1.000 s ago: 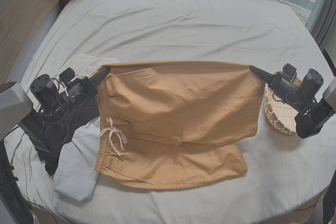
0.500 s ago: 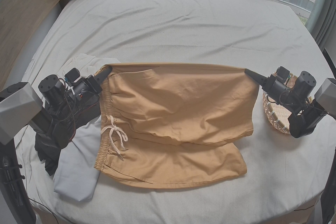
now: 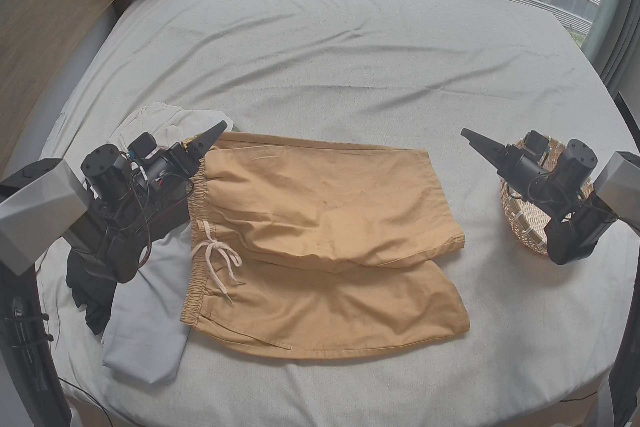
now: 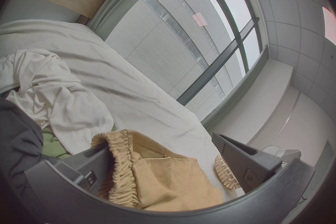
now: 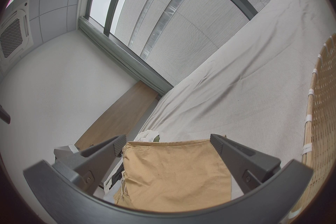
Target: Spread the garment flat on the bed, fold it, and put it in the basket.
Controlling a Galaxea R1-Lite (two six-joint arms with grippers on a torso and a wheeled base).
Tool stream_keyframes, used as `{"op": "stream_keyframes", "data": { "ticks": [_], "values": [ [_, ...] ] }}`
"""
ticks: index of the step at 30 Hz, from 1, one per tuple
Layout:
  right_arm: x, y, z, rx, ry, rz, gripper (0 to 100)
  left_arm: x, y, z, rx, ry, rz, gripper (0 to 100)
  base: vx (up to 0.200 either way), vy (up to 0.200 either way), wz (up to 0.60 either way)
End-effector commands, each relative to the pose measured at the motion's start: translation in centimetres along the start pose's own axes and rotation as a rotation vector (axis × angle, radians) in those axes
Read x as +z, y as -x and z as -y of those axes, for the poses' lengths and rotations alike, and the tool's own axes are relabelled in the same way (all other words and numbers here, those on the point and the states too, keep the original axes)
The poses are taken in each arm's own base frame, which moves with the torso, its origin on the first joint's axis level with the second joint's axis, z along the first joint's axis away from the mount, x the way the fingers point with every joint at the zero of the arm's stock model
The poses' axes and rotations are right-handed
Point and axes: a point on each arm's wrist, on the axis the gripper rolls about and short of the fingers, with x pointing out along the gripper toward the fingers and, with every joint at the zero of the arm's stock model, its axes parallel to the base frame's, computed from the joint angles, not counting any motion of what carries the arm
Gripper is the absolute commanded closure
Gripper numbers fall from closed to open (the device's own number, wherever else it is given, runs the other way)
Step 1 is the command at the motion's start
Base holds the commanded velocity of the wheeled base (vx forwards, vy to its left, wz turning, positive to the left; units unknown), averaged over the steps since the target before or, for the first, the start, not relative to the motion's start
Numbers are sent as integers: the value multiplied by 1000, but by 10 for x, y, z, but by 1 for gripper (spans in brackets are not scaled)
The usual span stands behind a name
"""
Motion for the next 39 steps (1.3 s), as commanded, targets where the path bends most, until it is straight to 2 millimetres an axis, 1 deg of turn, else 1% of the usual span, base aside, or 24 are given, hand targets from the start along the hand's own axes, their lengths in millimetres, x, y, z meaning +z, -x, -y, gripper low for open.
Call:
{"op": "stream_keyframes", "data": {
  "ticks": [1,6,7,9,12,15,17,20,23,24,27,30,31,34,35,36,37,39],
  "values": [
    [-9,6,-9,-6,16,-31,0,-7,5,-4,36,16,-20,0,0,0,0],
    [-23,12,-11,-38,36,-63,0,-11,13,-5,60,26,-44,0,0,0,0],
    [-28,16,-10,-53,30,-77,0,-14,18,-7,77,30,-58,0,0,0,0],
    [-32,19,-11,-63,24,-88,0,-17,23,-8,91,28,-72,0,0,0,0],
    [-36,27,-14,-78,17,-107,0,-21,34,-13,128,-3,-99,0,0,0,0],
    [-36,30,-19,-79,13,-112,0,-23,40,-15,143,-10,-110,0,0,0,0],
    [-35,33,-24,-77,13,-113,0,-20,43,-13,144,-13,-109,0,0,0,0],
    [-37,42,-35,-78,1,-132,0,-12,53,-2,136,-16,-106,0,0,0,0],
    [-45,50,-45,-79,2,-166,0,-6,67,14,137,-15,-113,0,0,0,0],
    [-46,51,-46,-80,4,-171,0,-6,70,16,138,-13,-117,0,0,0,0],
    [-55,59,-48,-93,31,-206,0,-7,92,28,150,2,-153,0,0,0,0],
    [-60,64,-48,-102,57,-226,0,-4,107,30,141,13,-183,0,0,0,0],
    [-60,64,-48,-103,57,-227,0,-4,108,30,140,11,-184,0,0,0,0],
    [-66,72,-49,-121,38,-252,0,-3,119,31,94,-7,-230,0,0,0,0],
    [-66,72,-49,-121,38,-252,0,-3,119,32,93,-7,-230,0,0,0,0],
    [-69,74,-49,-125,30,-264,0,-7,125,34,80,5,-260,0,0,0,0],
    [-69,74,-49,-124,28,-265,0,-7,125,34,80,6,-261,0,0,0,0],
    [-77,79,-51,-136,4,-293,0,-11,128,35,78,16,-280,0,0,0,0]
  ]
}}
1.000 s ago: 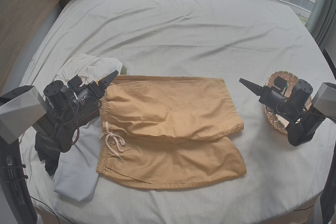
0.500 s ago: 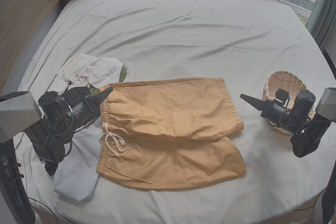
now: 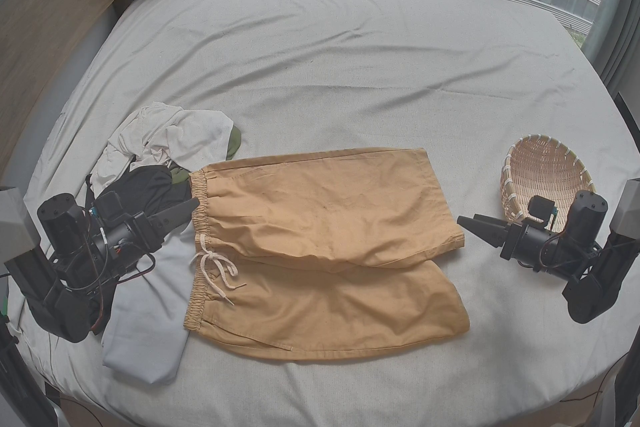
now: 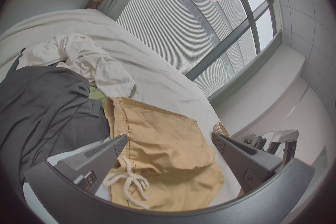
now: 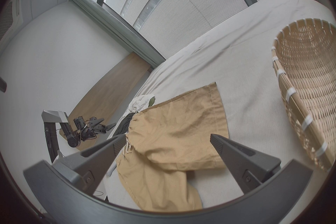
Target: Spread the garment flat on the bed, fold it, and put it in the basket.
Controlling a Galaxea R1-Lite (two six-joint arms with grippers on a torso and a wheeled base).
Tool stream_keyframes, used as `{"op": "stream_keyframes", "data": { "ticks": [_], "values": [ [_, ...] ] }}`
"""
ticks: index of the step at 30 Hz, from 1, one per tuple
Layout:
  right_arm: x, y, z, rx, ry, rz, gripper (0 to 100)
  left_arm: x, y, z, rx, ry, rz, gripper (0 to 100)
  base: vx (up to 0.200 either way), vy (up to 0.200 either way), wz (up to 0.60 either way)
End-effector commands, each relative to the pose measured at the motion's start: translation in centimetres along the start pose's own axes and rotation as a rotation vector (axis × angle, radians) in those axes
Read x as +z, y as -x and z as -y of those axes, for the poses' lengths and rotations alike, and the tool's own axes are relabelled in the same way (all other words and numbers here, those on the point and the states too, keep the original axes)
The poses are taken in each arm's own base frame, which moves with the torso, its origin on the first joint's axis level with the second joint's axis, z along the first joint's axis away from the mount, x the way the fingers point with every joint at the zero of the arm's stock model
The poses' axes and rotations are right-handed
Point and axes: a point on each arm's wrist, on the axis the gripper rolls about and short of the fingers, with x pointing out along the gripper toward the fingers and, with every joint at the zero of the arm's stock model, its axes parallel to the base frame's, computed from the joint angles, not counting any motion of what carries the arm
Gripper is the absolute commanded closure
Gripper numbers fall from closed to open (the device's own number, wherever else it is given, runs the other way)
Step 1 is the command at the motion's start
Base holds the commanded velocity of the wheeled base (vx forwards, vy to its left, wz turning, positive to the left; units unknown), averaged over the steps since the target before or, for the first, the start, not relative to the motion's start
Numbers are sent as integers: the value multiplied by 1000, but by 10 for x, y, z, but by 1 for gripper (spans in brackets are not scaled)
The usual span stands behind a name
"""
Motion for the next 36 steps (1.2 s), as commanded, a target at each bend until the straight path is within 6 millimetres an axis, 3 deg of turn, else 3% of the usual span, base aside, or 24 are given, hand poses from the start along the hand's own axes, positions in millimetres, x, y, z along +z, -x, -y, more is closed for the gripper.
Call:
{"op": "stream_keyframes", "data": {
  "ticks": [1,11,17,25,36],
  "values": [
    [-14,8,-2,-14,-39,-50,0,-3,9,7,-6,1,-15,0,0,0,0],
    [-46,28,-6,-51,-6,-172,0,-18,3,19,-48,-9,-75,0,0,0,0],
    [-54,27,0,-67,-24,-199,0,-25,0,19,-53,-14,-103,0,0,0,0],
    [-84,27,14,-91,-12,-303,0,-30,-2,15,-45,-18,-118,0,0,0,0],
    [-94,33,8,-84,-20,-352,0,-32,-3,13,-40,-11,-126,0,0,0,0]
  ]
}}
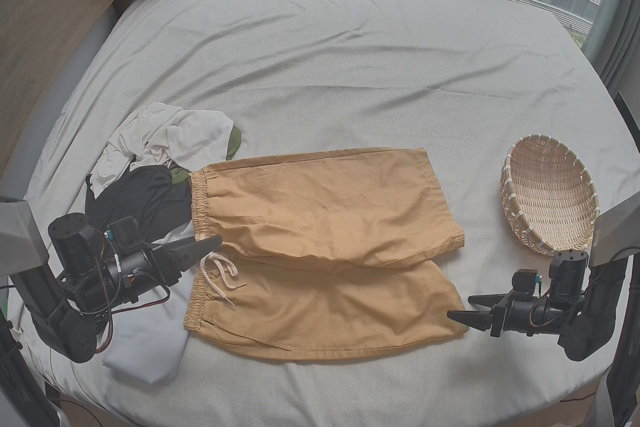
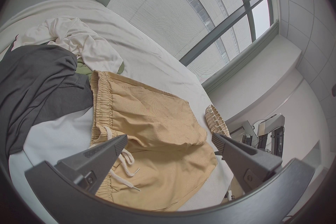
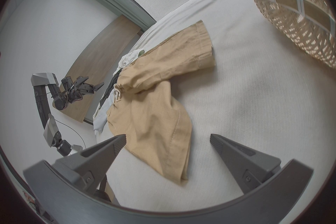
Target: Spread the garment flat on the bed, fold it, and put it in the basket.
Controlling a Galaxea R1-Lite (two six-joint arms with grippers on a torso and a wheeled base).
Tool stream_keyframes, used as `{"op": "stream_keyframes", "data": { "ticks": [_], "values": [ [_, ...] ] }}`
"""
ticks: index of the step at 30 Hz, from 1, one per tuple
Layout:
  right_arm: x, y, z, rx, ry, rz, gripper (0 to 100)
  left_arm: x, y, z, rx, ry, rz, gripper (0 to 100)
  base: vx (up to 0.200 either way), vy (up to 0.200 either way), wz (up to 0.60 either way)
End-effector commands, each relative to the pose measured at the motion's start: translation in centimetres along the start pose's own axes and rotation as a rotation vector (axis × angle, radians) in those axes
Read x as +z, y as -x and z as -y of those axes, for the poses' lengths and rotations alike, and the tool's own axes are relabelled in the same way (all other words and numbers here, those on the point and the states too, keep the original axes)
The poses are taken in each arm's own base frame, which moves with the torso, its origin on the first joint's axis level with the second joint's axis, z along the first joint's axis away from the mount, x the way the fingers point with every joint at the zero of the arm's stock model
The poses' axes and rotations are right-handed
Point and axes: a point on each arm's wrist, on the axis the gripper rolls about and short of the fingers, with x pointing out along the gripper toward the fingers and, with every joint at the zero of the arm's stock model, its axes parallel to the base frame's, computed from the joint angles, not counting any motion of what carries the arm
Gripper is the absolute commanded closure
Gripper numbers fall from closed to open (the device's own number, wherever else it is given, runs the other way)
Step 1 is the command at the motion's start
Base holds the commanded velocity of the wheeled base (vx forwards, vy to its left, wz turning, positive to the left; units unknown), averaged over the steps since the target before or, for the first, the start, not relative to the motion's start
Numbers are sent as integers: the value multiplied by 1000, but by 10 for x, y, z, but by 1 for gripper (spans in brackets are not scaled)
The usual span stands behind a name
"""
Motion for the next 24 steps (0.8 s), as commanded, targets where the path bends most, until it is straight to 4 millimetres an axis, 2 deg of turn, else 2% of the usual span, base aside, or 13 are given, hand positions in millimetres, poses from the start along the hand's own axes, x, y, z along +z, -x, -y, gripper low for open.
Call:
{"op": "stream_keyframes", "data": {
  "ticks": [1,8,9,16,24],
  "values": [
    [-7,-1,-2,7,-16,-32,0,-3,-1,-2,5,9,-11,0,0,0,0],
    [-13,-1,-8,21,-22,-62,0,-3,-1,-2,3,9,-11,0,0,0,0],
    [-13,-1,-9,22,-21,-63,100,-3,-2,-1,1,9,-13,0,0,0,0],
    [-17,-3,-7,23,-32,-80,100,-3,-2,-1,-1,8,-14,0,0,0,0],
    [-32,0,-29,75,-40,-170,100,-4,-2,0,-3,8,-15,0,0,0,0]
  ]
}}
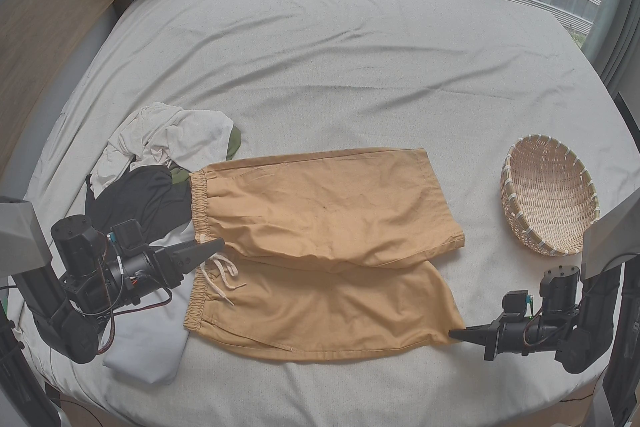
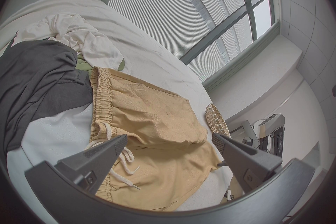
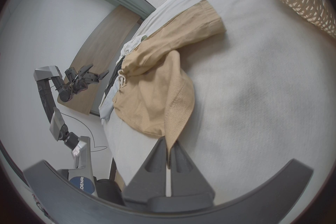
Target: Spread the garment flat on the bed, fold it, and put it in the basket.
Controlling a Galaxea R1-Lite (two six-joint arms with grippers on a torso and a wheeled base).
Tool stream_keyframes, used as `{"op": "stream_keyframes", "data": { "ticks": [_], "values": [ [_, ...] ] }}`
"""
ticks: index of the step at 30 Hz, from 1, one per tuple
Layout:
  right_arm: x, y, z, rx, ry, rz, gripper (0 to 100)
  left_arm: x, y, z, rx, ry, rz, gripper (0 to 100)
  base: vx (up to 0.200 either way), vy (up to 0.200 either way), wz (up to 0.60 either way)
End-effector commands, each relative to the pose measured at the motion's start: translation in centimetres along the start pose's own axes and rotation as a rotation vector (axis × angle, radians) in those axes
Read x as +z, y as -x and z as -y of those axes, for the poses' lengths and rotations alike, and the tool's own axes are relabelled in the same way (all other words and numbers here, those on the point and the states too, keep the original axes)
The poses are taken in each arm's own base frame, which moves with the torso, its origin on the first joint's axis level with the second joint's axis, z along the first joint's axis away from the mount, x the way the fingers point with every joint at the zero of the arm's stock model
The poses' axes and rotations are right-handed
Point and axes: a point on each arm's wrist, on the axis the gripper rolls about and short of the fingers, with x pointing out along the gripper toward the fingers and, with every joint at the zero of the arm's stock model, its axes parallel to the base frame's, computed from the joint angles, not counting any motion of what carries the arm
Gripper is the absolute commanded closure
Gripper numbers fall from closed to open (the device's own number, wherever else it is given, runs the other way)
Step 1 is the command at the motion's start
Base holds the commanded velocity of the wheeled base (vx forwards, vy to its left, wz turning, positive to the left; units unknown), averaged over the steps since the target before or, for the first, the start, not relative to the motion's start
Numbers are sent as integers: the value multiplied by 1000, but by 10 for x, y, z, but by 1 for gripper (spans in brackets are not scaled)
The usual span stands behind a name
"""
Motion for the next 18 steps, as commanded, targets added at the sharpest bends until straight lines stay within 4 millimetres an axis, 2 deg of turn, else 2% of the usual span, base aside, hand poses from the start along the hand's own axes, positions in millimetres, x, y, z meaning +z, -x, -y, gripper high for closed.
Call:
{"op": "stream_keyframes", "data": {
  "ticks": [1,10,18],
  "values": [
    [-12,-1,-15,38,-3,-69,100,0,0,0,-2,1,-2,0,0,0,0],
    [-24,-10,-30,92,-1,-170,100,-1,0,0,-2,1,-2,0,0,0,0],
    [-23,-12,-31,100,14,-159,100,-2,-1,1,-3,2,-6,0,0,0,0]
  ]
}}
